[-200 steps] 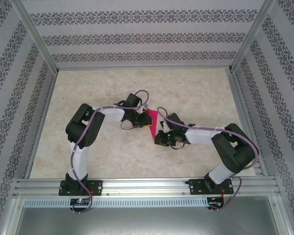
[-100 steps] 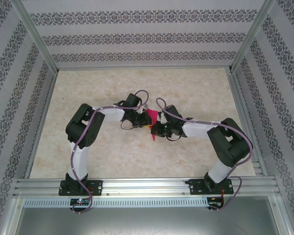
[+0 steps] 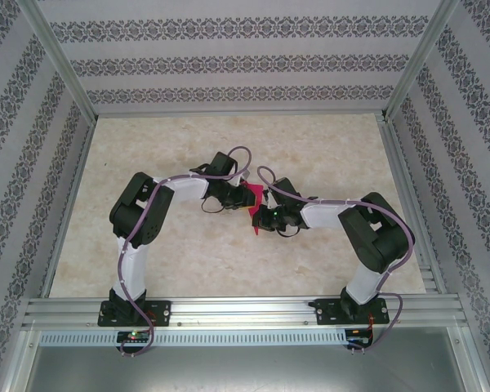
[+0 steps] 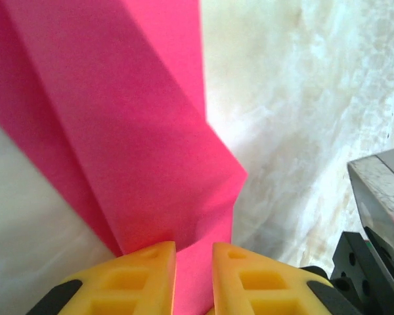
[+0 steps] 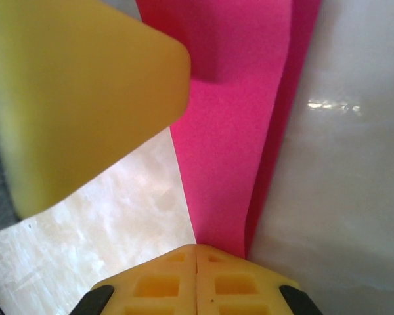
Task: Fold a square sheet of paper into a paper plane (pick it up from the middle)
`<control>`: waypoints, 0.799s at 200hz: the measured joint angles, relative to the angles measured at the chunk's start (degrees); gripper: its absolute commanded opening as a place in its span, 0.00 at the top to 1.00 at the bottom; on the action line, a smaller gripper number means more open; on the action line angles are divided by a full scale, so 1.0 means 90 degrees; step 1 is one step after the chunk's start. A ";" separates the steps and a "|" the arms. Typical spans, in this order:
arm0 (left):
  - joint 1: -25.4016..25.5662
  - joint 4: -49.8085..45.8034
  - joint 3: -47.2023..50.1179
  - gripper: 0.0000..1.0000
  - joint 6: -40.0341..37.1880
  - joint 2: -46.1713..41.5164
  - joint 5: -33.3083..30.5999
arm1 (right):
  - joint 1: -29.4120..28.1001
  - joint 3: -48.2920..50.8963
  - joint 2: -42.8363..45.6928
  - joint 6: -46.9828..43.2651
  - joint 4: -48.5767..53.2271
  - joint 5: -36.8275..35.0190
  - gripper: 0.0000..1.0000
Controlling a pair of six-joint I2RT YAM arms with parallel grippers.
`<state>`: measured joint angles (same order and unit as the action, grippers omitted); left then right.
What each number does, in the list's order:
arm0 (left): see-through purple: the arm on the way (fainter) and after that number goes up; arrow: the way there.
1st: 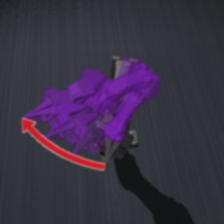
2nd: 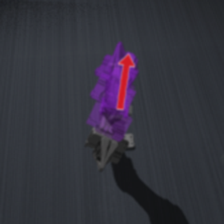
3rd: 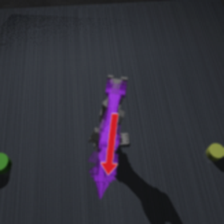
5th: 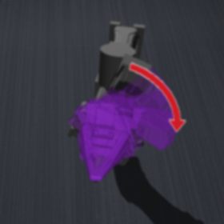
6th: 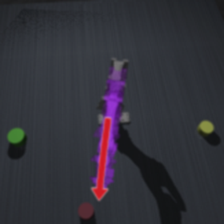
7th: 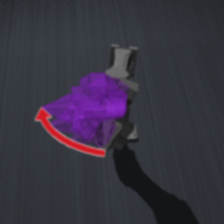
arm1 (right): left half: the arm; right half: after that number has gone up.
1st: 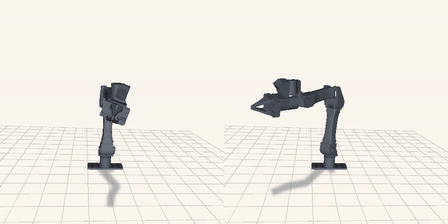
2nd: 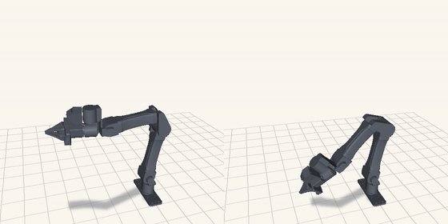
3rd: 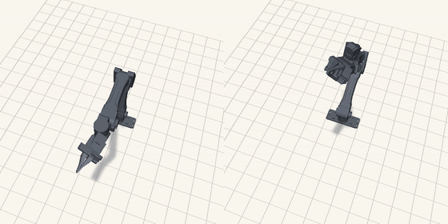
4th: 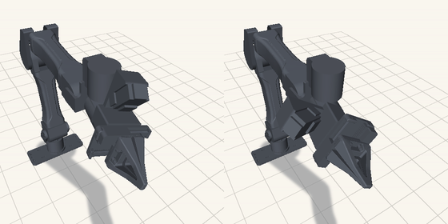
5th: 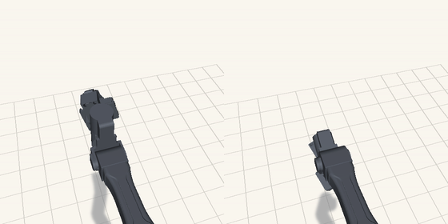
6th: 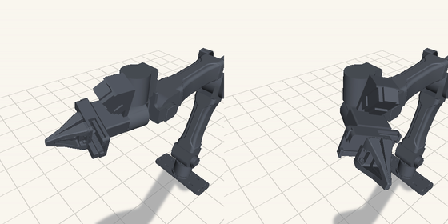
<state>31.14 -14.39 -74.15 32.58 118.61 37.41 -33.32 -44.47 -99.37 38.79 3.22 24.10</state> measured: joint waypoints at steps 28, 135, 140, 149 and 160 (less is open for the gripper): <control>-0.0017 -0.0002 -0.0007 0.74 -0.0556 -0.0010 0.0112 | 0.0012 0.0000 0.0024 -0.0206 0.0095 0.0012 0.93; -0.0209 0.0333 0.0085 0.71 -0.1535 -0.0107 0.0316 | 0.0219 0.0308 0.0379 -0.0534 0.0542 0.0350 0.93; -0.0209 0.0338 0.0085 0.72 -0.1557 -0.0104 0.0316 | 0.0221 0.0321 0.0393 -0.0544 0.0563 0.0362 0.93; -0.0209 0.0342 0.0085 0.71 -0.1588 -0.0104 0.0316 | 0.0236 0.0342 0.0423 -0.0561 0.0597 0.0381 0.93; -0.0209 0.0359 0.0085 0.71 -0.1603 -0.0104 0.0313 | 0.0262 0.0367 0.0442 -0.0588 0.0634 0.0408 0.93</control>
<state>29.26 -11.16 -73.38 18.15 117.67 40.23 -30.96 -41.17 -95.39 33.50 8.93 27.77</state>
